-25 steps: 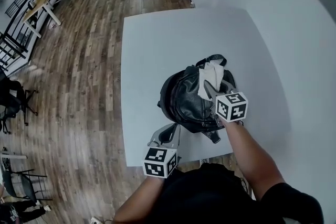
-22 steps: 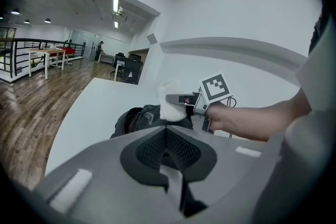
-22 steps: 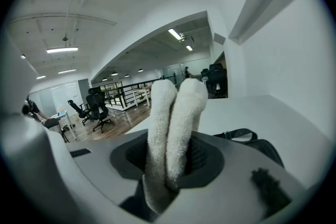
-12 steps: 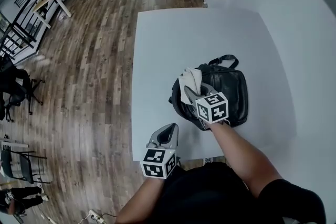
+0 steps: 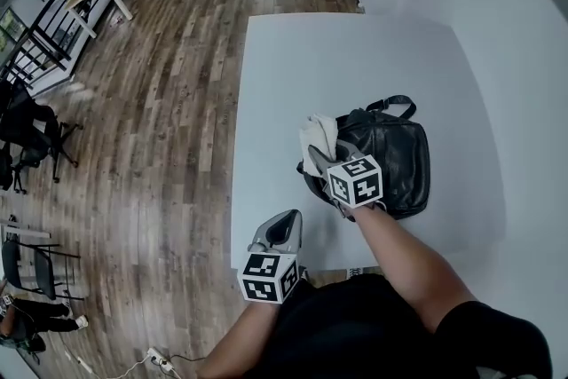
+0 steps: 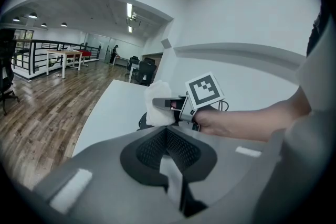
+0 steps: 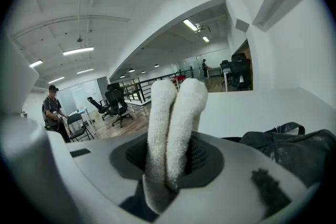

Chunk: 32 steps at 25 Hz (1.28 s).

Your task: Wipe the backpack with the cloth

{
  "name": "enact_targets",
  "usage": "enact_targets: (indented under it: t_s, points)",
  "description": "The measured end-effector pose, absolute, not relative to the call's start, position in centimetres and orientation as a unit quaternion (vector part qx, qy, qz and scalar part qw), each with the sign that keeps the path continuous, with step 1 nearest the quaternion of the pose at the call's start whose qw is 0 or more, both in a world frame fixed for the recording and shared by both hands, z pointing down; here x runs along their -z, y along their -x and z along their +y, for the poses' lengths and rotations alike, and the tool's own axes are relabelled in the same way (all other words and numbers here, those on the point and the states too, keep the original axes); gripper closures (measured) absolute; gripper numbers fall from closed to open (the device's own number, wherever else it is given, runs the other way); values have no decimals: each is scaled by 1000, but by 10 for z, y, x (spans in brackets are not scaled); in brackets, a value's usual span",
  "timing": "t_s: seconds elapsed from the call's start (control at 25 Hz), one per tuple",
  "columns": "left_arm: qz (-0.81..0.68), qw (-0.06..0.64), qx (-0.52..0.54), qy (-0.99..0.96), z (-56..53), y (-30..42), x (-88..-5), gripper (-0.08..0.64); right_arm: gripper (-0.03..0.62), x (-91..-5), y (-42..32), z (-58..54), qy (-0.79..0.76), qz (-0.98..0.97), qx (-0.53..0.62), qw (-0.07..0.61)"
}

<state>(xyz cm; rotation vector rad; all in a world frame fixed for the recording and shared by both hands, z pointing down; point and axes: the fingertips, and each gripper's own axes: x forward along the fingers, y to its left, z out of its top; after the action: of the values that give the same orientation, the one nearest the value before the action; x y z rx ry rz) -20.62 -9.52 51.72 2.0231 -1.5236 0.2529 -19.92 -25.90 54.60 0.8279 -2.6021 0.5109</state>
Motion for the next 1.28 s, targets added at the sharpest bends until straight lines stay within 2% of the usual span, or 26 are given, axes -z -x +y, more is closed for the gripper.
enact_targets:
  t_s: [1.28]
  points:
    - [-522,289,-110,-795,-120,145,-518,552,465,-565,96,-282,-371,-886,-184,210]
